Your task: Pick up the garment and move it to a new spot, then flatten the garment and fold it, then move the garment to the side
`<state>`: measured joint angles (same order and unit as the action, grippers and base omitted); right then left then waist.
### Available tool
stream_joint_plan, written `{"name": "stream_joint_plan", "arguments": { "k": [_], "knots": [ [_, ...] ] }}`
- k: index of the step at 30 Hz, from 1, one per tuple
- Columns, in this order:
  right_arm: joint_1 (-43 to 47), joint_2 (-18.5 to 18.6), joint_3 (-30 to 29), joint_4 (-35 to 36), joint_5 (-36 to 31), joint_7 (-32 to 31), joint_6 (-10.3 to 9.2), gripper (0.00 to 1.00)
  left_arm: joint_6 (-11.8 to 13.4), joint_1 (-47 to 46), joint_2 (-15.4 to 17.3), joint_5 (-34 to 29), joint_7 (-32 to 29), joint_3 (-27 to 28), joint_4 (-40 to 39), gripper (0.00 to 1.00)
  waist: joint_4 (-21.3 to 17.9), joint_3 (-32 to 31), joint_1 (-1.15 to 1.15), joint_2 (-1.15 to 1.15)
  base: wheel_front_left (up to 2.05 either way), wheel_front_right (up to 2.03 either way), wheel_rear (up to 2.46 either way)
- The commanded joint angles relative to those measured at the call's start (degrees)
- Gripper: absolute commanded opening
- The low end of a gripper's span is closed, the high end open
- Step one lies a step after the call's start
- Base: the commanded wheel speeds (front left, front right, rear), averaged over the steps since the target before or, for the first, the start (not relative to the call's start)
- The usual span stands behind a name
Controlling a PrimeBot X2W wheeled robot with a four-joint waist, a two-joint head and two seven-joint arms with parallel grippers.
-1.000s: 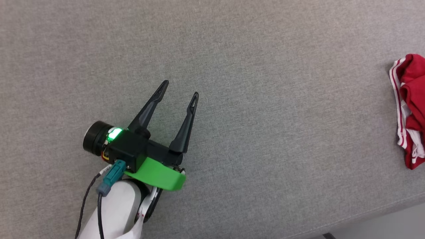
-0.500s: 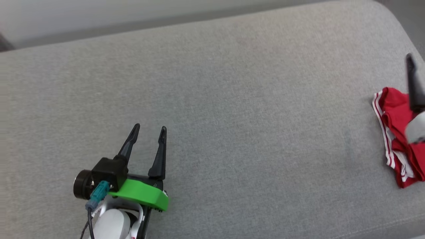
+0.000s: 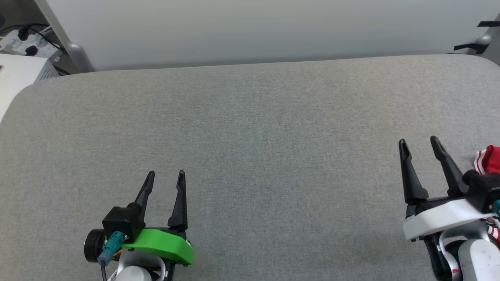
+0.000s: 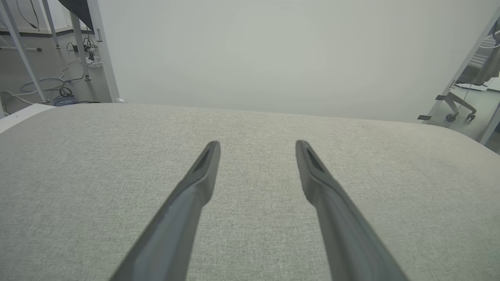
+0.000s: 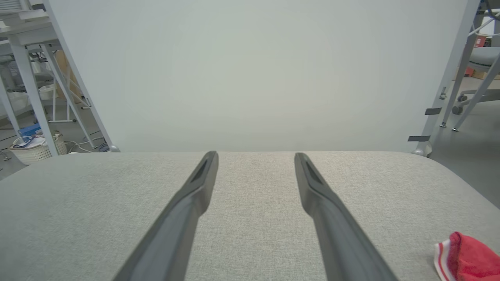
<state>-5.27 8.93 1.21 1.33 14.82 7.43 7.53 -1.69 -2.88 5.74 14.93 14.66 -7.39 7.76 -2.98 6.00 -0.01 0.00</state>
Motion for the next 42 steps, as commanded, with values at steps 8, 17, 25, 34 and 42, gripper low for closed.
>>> {"name": "stream_joint_plan", "arguments": {
  "k": [8, 17, 25, 34, 42],
  "knots": [
    [2.19, -3.75, 2.23, -5.06, 0.55, 4.59, -0.04, 1.00, 0.11, 1.57, -1.22, -3.58, 0.33, 2.01, 1.05, 1.00, 3.83, -2.84, 0.01, 0.00, 0.00, 0.00, 0.00],
    [1.63, -5.01, 3.19, -7.49, 0.04, 6.10, -0.04, 1.00, -0.70, 2.09, -2.21, -5.10, 0.33, 4.27, -0.55, 1.00, 3.48, -3.22, 0.01, 0.00, 0.00, 0.00, 0.00],
    [1.53, -5.19, 2.69, -8.07, -0.94, 6.45, -0.04, 1.00, -1.73, 2.50, -2.64, -5.92, 0.33, 5.11, -1.38, 1.00, 2.97, -3.17, 0.01, 0.00, 0.00, 0.00, 0.00],
    [1.51, -5.50, 2.42, -8.76, -2.15, 6.56, -0.04, 1.00, -2.63, 2.60, -2.83, -5.78, 0.34, 5.45, -1.39, 1.00, 2.73, -3.08, 0.01, 0.00, 0.00, 0.00, 0.00],
    [1.70, -5.37, 2.55, -8.63, -2.07, 6.16, 0.00, 0.00, -2.57, 1.70, -2.57, -5.19, -0.12, 5.38, -1.21, 0.00, 2.65, -2.97, 0.01, 0.00, 0.00, 0.00, 0.00]
  ]
}}
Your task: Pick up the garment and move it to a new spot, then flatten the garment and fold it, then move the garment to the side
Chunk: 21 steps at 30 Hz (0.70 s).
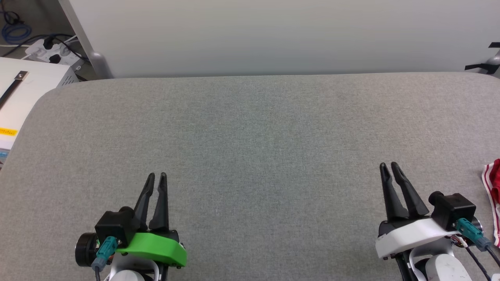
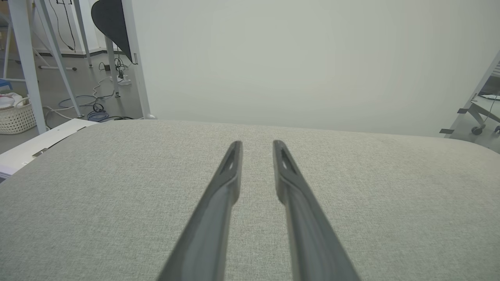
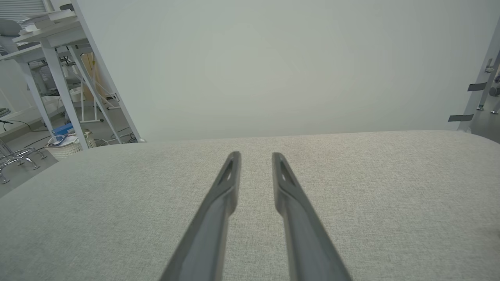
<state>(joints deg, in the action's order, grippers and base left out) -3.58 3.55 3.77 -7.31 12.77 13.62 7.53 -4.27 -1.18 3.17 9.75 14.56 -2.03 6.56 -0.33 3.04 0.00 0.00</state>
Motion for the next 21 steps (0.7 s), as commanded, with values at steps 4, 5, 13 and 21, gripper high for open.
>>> {"name": "stream_joint_plan", "arguments": {
  "k": [4, 5, 13, 21],
  "knots": [
    [0.12, -0.02, -0.13, 0.24, -0.42, -0.45, 0.00, 0.00, 0.14, 0.04, -0.01, -0.32, -0.48, 0.08, -0.22, 0.00, 0.01, -0.10, 0.00, 0.00, 0.00, 0.00, 0.00],
    [0.14, -0.03, -0.15, 0.29, -0.51, -0.55, 0.00, 0.00, 0.17, 0.05, -0.01, -0.39, -0.59, 0.09, -0.26, 0.00, 0.01, -0.12, 0.00, 0.00, 0.00, 0.00, 0.00],
    [0.37, -0.07, -0.39, 0.75, -1.32, -1.40, 0.00, 0.00, 0.44, 0.12, -0.03, -1.00, -1.50, 0.22, -0.68, 0.00, 0.03, -0.31, 0.00, 0.00, 0.00, 0.00, 0.00],
    [0.59, -0.11, -0.63, 1.21, -2.12, -2.26, -0.01, 0.00, 0.71, 0.20, -0.05, -1.62, -2.42, 0.35, -1.09, 0.00, 0.05, -0.50, 0.00, 0.00, 0.00, 0.00, 0.00]
  ]
}}
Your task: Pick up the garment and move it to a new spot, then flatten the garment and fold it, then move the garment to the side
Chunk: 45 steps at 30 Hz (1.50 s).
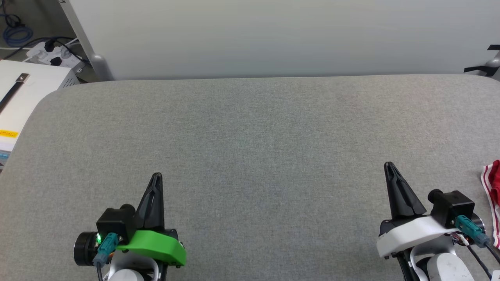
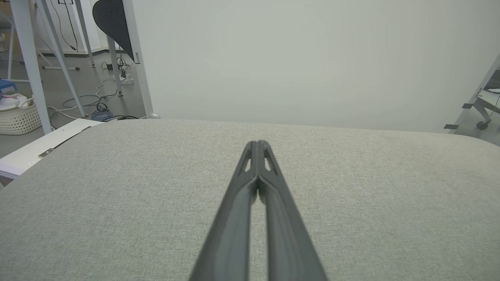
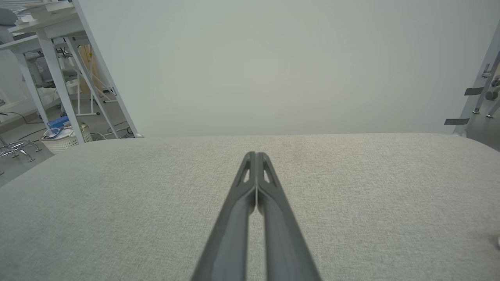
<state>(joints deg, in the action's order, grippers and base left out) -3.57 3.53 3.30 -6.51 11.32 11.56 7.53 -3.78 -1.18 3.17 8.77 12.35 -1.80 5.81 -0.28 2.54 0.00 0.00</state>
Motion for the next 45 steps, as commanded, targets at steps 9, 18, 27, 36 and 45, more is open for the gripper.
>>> {"name": "stream_joint_plan", "arguments": {
  "k": [9, 18, 27, 36, 45],
  "knots": [
    [0.85, -0.14, -0.42, 0.94, -1.59, -1.18, -0.01, 0.00, 0.53, 0.28, -0.07, -1.34, -1.25, 0.26, -0.80, 0.00, 0.03, -0.23, 0.00, 0.00, 0.00, 0.00, 0.00],
    [1.13, -0.19, -0.72, 1.51, -2.59, -2.25, -0.01, 0.00, 0.87, 0.37, -0.09, -2.11, -2.40, 0.42, -1.32, 0.00, 0.06, -0.47, 0.00, 0.00, 0.00, 0.00, 0.00],
    [1.38, -0.24, -0.99, 2.03, -3.51, -3.23, -0.02, 0.00, 1.17, 0.46, -0.11, -2.81, -3.44, 0.56, -1.79, 0.00, 0.08, -0.68, 0.00, 0.00, 0.00, 0.00, 0.00],
    [1.63, -0.29, -1.26, 2.55, -4.40, -4.18, -0.02, 0.00, 1.47, 0.54, -0.13, -3.49, -4.46, 0.70, -2.25, 0.00, 0.10, -0.90, 0.00, 0.00, 0.00, 0.00, 0.00],
    [1.89, -0.34, -1.53, 3.07, -5.31, -5.16, -0.02, 0.00, 1.78, 0.63, -0.15, -4.19, -5.50, 0.85, -2.72, 0.00, 0.13, -1.11, 0.00, 0.00, 0.00, 0.00, 0.00]
  ]
}}
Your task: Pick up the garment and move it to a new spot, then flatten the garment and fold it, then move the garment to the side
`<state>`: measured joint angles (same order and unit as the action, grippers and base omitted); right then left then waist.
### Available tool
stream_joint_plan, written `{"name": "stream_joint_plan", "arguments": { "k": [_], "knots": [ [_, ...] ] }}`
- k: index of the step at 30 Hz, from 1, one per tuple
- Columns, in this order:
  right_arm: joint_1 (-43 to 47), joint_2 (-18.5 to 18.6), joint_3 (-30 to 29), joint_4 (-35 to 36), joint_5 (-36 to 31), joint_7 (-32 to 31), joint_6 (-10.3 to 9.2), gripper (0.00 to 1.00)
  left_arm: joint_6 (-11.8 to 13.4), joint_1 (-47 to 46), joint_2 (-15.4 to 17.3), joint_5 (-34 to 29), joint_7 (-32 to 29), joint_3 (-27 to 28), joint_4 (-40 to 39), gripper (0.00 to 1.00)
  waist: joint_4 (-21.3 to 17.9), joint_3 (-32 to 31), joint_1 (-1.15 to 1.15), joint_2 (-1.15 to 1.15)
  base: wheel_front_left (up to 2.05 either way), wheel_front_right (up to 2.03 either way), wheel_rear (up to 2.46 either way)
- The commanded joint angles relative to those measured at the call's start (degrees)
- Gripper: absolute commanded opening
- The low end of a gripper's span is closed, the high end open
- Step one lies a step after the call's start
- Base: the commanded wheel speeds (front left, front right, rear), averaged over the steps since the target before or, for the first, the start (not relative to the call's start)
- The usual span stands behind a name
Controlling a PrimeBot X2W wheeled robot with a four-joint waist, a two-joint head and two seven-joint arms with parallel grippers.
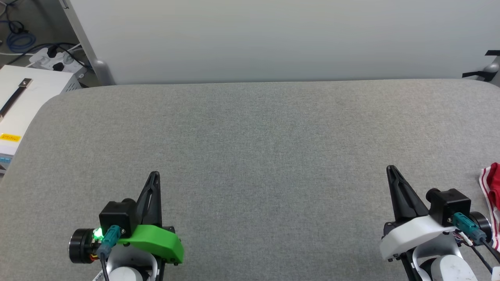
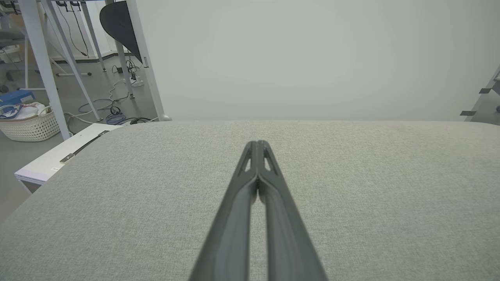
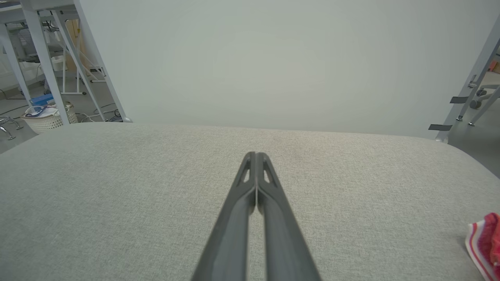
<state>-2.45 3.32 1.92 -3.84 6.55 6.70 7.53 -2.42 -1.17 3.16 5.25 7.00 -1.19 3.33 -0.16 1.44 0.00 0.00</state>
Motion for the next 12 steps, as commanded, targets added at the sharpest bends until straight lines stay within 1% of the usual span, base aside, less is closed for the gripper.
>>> {"name": "stream_joint_plan", "arguments": {
  "k": [1, 12],
  "knots": [
    [0.79, -0.13, -0.17, 0.45, -0.63, -0.38, -0.02, 0.00, 0.44, 0.62, -0.15, -0.73, -0.25, 0.26, -0.29, 0.00, 0.00, -0.03, 0.00, 0.00, 0.00, 0.00, 0.00],
    [1.11, -0.19, -0.50, 1.09, -1.75, -1.58, -0.03, 0.00, 0.82, 0.73, -0.17, -1.58, -1.53, 0.43, -0.87, 0.00, 0.03, -0.29, 0.00, 0.00, 0.00, 0.00, 0.00]
  ]
}}
